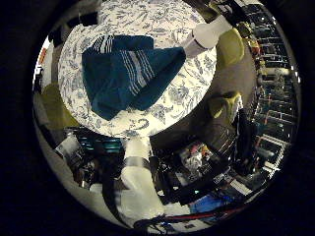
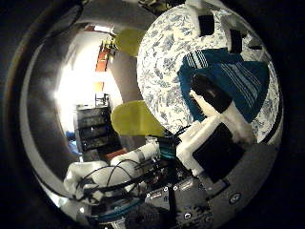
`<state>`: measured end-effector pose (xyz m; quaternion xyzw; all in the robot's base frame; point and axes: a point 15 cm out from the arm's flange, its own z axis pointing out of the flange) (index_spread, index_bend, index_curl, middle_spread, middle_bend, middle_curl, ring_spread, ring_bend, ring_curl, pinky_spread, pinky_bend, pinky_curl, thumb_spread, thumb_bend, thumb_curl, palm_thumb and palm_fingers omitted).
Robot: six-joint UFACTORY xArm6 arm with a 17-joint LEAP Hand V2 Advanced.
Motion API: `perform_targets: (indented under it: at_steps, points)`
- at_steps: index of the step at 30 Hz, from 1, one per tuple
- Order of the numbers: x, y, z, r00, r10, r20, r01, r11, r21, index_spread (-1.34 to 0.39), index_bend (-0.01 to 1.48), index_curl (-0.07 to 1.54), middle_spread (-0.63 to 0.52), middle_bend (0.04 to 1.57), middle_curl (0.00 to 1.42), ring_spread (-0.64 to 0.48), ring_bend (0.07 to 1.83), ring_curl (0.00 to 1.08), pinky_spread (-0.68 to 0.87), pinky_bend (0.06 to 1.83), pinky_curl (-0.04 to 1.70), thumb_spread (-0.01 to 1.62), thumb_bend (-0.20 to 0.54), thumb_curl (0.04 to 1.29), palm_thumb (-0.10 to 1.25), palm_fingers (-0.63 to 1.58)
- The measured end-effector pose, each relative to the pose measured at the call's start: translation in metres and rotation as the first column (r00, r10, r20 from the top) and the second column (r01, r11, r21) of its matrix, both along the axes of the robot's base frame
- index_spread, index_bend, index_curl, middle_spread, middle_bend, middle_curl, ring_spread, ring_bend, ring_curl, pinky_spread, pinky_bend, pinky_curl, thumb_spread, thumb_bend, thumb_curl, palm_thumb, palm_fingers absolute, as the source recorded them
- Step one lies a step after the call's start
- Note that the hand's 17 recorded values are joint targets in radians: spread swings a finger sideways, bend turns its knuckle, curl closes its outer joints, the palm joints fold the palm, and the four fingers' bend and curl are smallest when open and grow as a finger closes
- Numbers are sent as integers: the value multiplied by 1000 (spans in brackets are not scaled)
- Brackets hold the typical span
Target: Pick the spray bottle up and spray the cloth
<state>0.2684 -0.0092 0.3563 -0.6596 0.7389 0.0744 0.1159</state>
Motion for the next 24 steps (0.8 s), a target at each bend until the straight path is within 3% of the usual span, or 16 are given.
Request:
perform_targets:
  at_steps: [11,12,17,24]
  points:
    - [-9,-55,25,980,-152,131,147,988,47,-380,256,501,-229,638,579,-239,841,527,-301,614,774,1129,-40,373,874,470]
    - [-9,-63,27,972,-186,143,179,982,64,-388,265,503,-228,637,580,-237,841,526,-301,608,774,1105,-63,359,804,482]
    - [-10,-102,36,922,-314,226,285,946,153,-389,268,508,-230,645,584,-236,838,521,-289,589,796,1072,-33,341,683,503]
    - [-16,-162,49,819,-456,350,375,885,275,-393,287,515,-232,654,587,-238,837,512,-277,540,824,1036,-25,342,663,523]
